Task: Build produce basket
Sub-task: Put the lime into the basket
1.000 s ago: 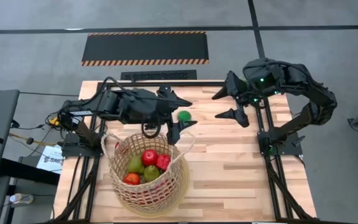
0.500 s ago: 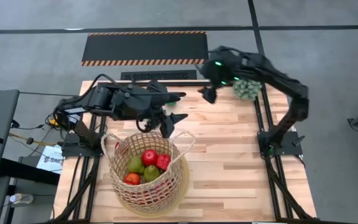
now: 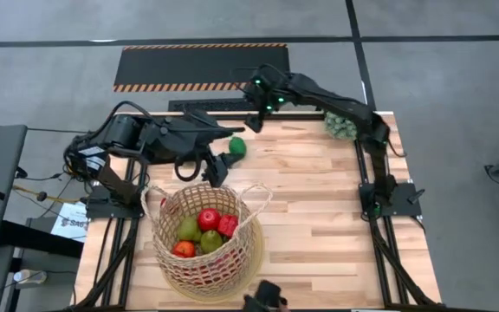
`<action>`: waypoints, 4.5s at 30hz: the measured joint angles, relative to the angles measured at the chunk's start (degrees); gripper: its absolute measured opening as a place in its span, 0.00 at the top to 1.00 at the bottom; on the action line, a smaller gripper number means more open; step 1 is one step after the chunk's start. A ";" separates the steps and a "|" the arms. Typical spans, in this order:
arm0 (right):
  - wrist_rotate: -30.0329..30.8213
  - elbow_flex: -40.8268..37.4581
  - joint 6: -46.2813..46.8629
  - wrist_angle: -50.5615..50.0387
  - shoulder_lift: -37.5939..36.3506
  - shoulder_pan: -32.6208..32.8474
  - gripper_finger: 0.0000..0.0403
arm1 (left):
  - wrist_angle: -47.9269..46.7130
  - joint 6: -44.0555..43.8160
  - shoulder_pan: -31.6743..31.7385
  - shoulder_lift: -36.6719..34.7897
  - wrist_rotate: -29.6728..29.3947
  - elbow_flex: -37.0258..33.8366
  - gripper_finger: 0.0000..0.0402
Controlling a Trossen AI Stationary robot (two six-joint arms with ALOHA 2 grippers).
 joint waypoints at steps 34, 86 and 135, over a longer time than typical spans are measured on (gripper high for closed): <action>-0.32 0.07 -5.53 7.50 17.90 2.13 0.14 | -6.90 -2.21 6.98 0.19 -1.56 -0.04 0.24; -16.71 0.66 0.52 1.14 -25.17 -0.81 0.46 | 16.19 4.88 1.45 0.27 -2.50 -0.06 0.19; -16.53 0.66 7.68 12.04 -35.39 21.06 0.45 | 46.02 23.37 2.36 5.82 7.57 -0.08 0.01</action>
